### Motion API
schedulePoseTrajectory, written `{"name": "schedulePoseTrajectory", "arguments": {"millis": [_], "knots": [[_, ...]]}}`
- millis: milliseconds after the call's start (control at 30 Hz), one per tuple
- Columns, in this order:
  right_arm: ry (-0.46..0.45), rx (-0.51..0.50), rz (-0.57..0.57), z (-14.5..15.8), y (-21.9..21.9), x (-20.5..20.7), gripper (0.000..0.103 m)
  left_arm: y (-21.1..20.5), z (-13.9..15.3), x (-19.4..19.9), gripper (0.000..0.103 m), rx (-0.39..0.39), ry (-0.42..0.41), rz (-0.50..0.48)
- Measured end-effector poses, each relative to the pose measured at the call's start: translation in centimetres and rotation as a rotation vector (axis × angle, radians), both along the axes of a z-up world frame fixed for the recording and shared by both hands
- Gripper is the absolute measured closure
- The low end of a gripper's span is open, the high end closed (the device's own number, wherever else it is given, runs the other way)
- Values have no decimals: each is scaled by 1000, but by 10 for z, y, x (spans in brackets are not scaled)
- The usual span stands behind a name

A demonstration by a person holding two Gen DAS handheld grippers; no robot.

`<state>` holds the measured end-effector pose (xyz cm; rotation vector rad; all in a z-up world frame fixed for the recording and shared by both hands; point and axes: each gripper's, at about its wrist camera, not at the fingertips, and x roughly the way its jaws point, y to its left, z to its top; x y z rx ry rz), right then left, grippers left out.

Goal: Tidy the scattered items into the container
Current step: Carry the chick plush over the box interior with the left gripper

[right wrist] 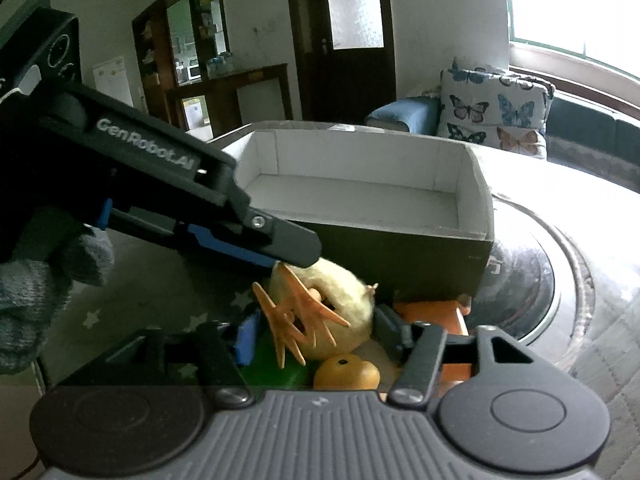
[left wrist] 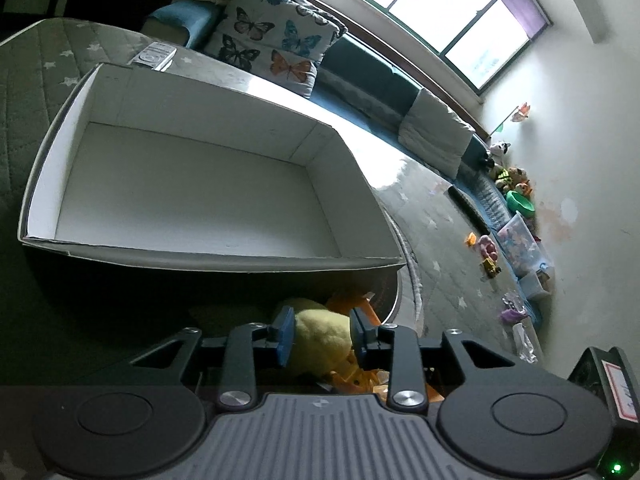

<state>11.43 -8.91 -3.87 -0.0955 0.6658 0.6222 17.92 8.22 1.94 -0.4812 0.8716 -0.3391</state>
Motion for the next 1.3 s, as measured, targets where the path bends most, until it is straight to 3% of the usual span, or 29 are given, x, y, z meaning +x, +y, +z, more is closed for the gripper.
{"name": "schedulePoseTrajectory", "arguments": {"millis": [367, 700, 867, 1100, 1300], "knots": [[-10, 13, -9, 7, -4, -7, 53, -15, 10, -14, 72, 66, -26, 3], [-127, 33, -10, 46, -12, -16, 53, -24, 52, -30, 72, 90, -166, 2], [-184, 38, -16, 64, -12, -5, 53, -24, 68, -14, 72, 84, -216, 5], [-201, 24, -33, 71, -3, 35, 54, -20, 65, 27, 72, 65, -228, 29], [-145, -2, -49, 56, 7, 70, 54, -15, 41, 60, 72, 45, -166, 46]]}}
